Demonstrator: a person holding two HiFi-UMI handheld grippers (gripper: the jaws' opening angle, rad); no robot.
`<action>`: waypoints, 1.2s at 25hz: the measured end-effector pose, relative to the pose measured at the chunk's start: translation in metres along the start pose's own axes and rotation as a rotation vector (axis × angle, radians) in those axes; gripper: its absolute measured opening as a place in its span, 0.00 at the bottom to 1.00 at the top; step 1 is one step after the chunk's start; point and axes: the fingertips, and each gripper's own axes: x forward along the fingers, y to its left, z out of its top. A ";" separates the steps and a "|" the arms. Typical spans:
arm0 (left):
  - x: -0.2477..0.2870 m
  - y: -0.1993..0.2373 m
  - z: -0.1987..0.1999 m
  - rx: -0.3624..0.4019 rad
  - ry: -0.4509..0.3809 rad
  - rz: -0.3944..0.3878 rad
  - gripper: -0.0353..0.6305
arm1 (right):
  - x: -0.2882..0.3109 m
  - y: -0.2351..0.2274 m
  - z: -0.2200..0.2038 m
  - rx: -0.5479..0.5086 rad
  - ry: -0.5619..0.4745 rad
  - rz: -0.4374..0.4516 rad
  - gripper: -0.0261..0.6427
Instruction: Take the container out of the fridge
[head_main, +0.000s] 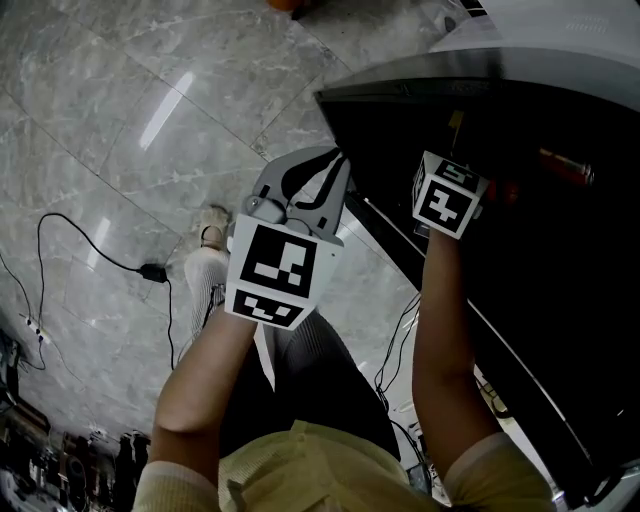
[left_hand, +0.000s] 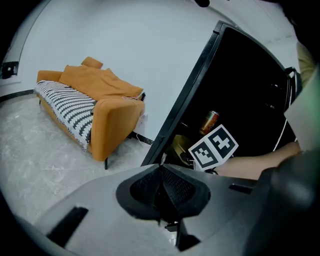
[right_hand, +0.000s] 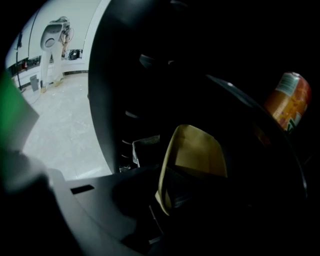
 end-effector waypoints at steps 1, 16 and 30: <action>-0.002 0.000 0.001 0.003 -0.001 -0.002 0.11 | -0.002 0.003 0.001 0.005 -0.007 0.009 0.12; -0.047 -0.012 -0.003 0.051 0.003 -0.038 0.11 | -0.064 0.051 -0.005 0.037 -0.041 0.063 0.11; -0.106 -0.012 -0.007 0.086 0.020 -0.053 0.11 | -0.132 0.104 -0.016 0.049 -0.037 0.107 0.11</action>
